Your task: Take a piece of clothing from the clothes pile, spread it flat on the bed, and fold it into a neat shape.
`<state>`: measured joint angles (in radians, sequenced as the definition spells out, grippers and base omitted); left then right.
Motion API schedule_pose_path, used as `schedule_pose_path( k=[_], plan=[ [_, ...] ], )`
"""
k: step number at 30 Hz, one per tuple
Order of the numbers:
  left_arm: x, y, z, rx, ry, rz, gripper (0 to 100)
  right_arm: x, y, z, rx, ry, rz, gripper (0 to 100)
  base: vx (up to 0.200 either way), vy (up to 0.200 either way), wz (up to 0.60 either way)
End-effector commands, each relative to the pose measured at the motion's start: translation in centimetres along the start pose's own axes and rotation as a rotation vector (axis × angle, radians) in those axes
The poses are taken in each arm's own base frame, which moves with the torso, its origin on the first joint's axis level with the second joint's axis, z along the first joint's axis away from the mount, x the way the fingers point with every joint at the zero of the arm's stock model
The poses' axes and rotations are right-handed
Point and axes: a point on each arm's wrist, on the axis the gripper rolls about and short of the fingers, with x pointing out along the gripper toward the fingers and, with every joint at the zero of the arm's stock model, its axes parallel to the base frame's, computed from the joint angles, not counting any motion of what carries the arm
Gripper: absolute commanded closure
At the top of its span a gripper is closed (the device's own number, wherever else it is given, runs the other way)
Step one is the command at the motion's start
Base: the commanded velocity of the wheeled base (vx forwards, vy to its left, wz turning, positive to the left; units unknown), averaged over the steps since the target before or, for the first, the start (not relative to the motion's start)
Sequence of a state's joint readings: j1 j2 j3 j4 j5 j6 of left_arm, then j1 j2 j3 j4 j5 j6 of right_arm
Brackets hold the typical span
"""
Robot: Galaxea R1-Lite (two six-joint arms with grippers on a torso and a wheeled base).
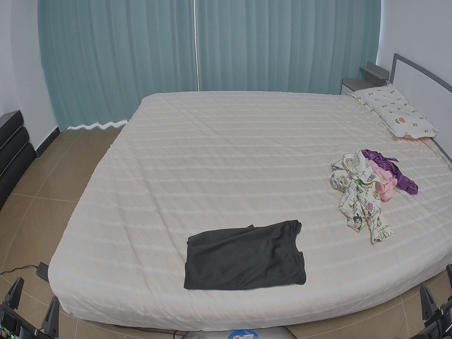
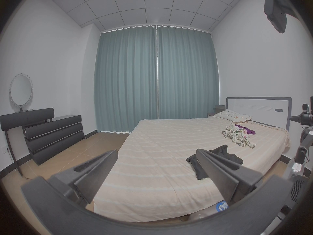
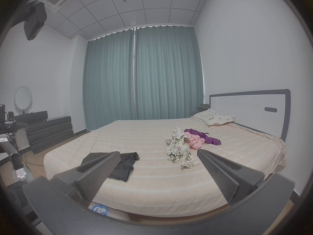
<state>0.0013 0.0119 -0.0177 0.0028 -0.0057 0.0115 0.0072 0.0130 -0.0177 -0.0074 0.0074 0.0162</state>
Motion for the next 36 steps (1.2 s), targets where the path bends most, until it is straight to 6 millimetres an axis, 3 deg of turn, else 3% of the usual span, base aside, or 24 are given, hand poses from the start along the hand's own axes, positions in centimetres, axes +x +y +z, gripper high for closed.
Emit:
schedule_pose_path(
  k=[1,36],
  plan=[
    [0.06,0.0,-0.47,0.001,0.009,0.001,0,0.03,-0.01,-0.52,0.001,0.004,0.001,0,0.0,0.0,0.0],
    [0.06,-0.01,-0.48,-0.001,0.011,-0.003,0,0.03,-0.01,-0.53,-0.013,0.006,0.001,0,0.0,0.0,0.0]
  ],
)
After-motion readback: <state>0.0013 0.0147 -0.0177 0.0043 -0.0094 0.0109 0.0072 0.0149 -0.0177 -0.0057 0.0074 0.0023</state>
